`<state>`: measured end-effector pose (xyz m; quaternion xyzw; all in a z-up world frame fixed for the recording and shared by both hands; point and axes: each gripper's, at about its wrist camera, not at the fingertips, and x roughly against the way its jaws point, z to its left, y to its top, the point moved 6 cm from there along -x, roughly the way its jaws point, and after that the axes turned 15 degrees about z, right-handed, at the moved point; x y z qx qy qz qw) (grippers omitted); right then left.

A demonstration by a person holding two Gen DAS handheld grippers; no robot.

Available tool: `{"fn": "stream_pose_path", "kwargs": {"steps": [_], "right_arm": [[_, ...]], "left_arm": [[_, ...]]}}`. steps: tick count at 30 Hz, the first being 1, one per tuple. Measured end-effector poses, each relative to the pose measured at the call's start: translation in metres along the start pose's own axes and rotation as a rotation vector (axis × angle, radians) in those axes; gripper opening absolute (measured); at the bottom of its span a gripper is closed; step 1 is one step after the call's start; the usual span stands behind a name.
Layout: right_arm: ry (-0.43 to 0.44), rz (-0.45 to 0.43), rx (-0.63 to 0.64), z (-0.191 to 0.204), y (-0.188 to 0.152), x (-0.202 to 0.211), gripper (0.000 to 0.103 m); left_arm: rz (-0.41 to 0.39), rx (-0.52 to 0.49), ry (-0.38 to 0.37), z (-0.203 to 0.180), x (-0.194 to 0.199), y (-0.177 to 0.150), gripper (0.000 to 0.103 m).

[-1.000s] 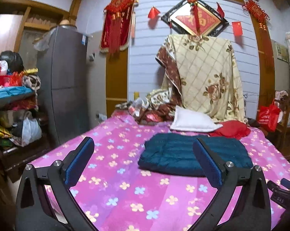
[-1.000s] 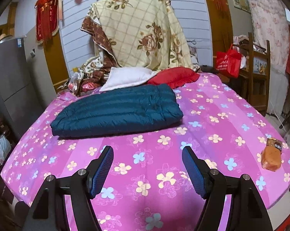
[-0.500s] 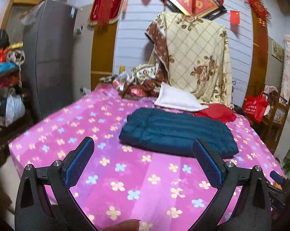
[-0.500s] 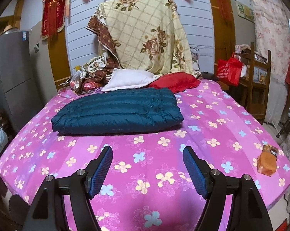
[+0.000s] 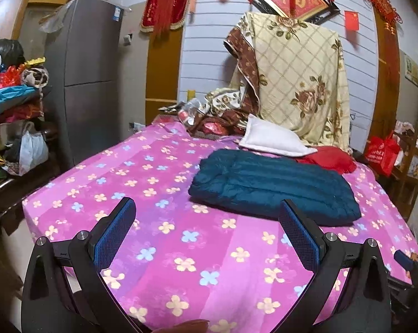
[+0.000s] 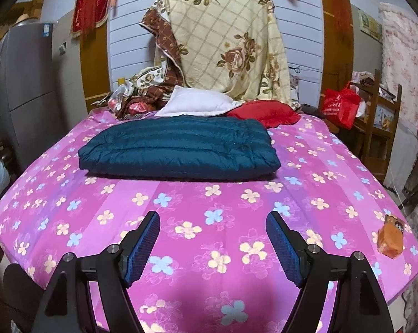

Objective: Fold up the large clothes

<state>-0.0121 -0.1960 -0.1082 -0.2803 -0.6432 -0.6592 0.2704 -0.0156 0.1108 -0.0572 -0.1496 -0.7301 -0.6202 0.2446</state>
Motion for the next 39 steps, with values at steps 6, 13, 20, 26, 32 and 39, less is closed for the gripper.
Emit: {"fn": "stream_pose_path", "kwargs": {"steps": [6,13,20,26,32,39], "right_arm": [[-0.011,-0.003,0.003,0.002,0.000,0.004,0.076],[-0.016,-0.005,-0.054,-0.014,-0.001,0.015,0.077],[-0.027,-0.026,-0.072,-0.012,-0.002,0.025,0.079],[-0.043,-0.021,-0.050,-0.005,-0.004,0.023,0.079],[-0.058,-0.004,-0.030,-0.003,-0.006,0.016,0.079],[-0.070,0.066,-0.037,-0.003,-0.011,0.001,0.079]], "left_arm": [[-0.004,-0.019,0.008,-0.007,0.007,0.001,0.102],[-0.014,-0.083,-0.010,-0.026,0.019,-0.007,0.102],[-0.030,-0.095,-0.017,-0.025,0.030,-0.009,0.102],[0.002,-0.081,-0.021,-0.021,0.019,-0.013,0.102],[0.090,-0.074,-0.053,-0.022,-0.003,-0.022,0.102],[0.166,-0.098,-0.069,-0.029,-0.020,-0.036,0.102]]}}
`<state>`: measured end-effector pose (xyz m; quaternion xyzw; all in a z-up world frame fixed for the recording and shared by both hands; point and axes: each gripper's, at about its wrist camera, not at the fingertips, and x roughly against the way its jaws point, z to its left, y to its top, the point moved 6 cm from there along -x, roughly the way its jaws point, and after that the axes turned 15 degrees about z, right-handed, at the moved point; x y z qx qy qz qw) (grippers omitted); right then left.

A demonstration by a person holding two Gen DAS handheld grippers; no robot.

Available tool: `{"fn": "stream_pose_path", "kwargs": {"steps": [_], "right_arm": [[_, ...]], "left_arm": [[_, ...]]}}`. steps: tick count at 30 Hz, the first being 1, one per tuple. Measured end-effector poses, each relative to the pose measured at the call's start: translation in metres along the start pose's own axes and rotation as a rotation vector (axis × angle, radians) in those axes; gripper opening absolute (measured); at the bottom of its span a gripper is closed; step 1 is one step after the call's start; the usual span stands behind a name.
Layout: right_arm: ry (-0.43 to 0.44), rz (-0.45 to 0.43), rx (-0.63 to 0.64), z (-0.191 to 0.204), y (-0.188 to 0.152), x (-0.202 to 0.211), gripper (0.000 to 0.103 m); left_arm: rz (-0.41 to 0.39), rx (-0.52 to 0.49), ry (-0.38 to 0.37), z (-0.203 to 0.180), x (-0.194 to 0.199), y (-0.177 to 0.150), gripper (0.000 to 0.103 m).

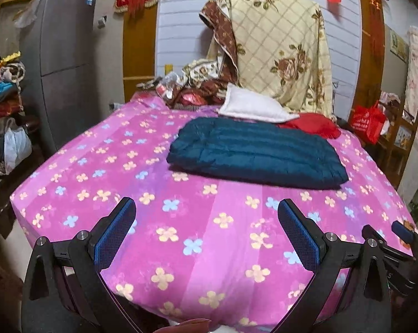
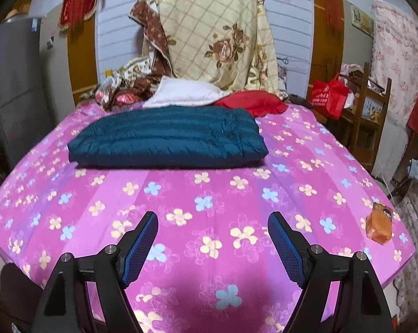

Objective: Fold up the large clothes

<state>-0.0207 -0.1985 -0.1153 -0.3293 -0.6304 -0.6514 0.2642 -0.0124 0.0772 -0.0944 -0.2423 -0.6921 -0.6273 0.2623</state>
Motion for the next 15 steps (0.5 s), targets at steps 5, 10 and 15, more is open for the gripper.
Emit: {"fn": "stream_pose_path", "kwargs": {"steps": [5,10,15], "right_arm": [[-0.014,0.049,0.022,0.003,-0.007,-0.012,0.079],[-0.016,0.095,0.005,-0.001,-0.011,-0.023,0.079],[-0.007,0.134,-0.023,-0.005,-0.015,-0.033,0.079]], "left_arm": [[0.106,-0.019,-0.005,-0.008,-0.023,-0.011,0.102],[0.155,-0.038,-0.012,-0.018,-0.036,-0.022,0.102],[0.187,-0.063,-0.016,-0.026,-0.044,-0.028,0.102]]}}
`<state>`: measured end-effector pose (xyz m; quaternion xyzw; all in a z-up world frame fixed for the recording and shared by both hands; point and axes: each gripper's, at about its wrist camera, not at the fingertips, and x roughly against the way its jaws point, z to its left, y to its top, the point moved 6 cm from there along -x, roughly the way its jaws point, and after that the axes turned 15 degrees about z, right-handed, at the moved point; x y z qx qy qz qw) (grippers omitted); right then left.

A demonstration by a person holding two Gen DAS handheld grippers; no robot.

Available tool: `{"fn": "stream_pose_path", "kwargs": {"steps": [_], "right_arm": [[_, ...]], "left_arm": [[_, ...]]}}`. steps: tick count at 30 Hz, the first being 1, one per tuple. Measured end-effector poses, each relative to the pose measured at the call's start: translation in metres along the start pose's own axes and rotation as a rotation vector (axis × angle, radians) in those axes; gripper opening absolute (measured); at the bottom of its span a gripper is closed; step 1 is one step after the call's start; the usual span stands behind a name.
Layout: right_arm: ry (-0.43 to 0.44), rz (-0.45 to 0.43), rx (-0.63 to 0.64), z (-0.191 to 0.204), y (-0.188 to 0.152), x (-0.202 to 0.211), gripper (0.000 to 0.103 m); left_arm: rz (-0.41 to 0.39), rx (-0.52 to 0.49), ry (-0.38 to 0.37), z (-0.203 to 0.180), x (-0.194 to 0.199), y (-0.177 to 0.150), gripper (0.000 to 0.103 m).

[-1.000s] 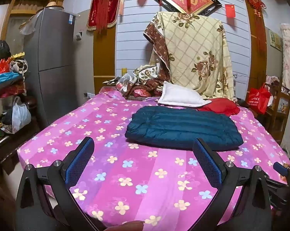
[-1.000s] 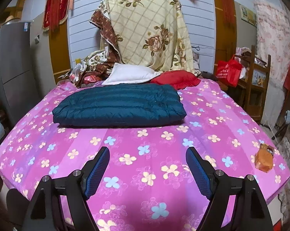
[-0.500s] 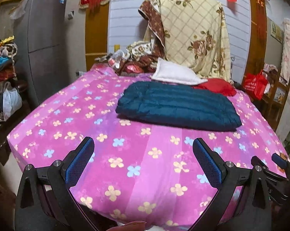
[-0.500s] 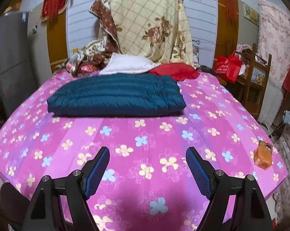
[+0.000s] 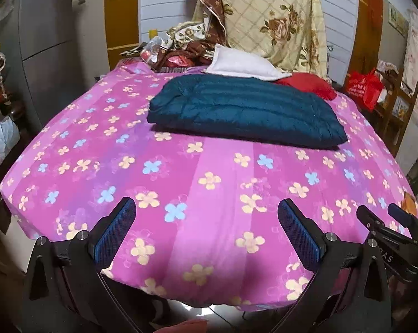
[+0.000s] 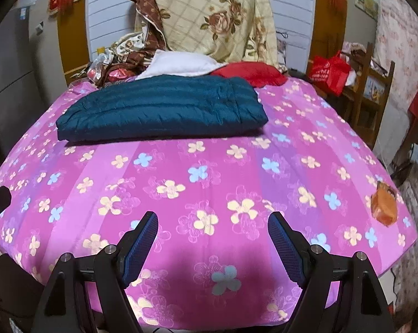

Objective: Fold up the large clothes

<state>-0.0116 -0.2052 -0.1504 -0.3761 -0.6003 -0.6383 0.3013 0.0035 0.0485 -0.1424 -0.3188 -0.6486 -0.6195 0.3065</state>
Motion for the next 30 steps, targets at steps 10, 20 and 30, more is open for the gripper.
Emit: {"fn": "stream_pose_path", "kwargs": {"steps": [10,20,30], "right_arm": [[-0.013,-0.001,0.023,0.006,-0.006,0.001,0.079],[-0.016,0.004,0.043,0.013,-0.006,-0.001,0.079],[-0.019,0.003,0.032,0.011,-0.004,-0.002,0.079]], "left_arm": [[0.011,-0.001,-0.005,-0.002,-0.001,-0.003,0.102],[0.020,-0.004,-0.001,-0.004,-0.002,-0.005,0.102],[0.040,-0.015,-0.004,-0.005,-0.009,-0.006,0.102]]}}
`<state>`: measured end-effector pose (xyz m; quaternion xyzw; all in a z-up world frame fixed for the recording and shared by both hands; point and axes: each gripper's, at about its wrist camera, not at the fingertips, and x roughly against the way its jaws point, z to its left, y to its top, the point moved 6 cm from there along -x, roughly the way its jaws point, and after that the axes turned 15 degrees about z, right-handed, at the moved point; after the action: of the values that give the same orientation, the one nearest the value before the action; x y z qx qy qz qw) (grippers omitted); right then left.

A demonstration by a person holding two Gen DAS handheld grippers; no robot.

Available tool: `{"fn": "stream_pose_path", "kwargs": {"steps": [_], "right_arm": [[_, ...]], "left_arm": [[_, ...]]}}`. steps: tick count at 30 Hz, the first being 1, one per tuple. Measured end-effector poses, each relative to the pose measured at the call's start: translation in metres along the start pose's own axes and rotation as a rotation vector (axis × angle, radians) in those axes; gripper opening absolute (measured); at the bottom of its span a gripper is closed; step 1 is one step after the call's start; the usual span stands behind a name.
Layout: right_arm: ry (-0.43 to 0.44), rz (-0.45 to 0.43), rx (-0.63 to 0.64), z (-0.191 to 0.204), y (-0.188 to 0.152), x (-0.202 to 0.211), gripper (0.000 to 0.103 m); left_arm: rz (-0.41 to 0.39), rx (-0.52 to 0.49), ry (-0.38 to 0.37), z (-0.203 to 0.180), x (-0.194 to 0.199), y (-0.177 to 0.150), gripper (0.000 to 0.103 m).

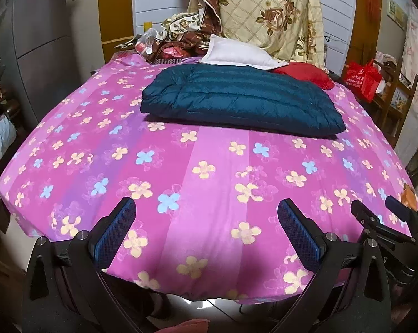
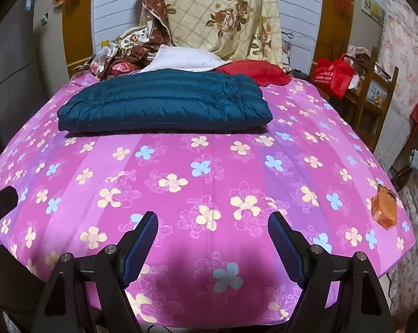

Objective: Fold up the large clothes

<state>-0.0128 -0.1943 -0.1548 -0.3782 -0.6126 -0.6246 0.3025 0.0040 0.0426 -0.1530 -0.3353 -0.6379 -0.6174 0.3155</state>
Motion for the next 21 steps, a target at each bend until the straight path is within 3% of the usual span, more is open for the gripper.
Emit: {"fn": "stream_pose_path", "kwargs": {"steps": [21], "right_arm": [[0.009,-0.018,0.030,0.010,-0.002,0.001,0.079]], "left_arm": [[-0.025,0.006,0.014,0.010,0.002,-0.002,0.102]]}}
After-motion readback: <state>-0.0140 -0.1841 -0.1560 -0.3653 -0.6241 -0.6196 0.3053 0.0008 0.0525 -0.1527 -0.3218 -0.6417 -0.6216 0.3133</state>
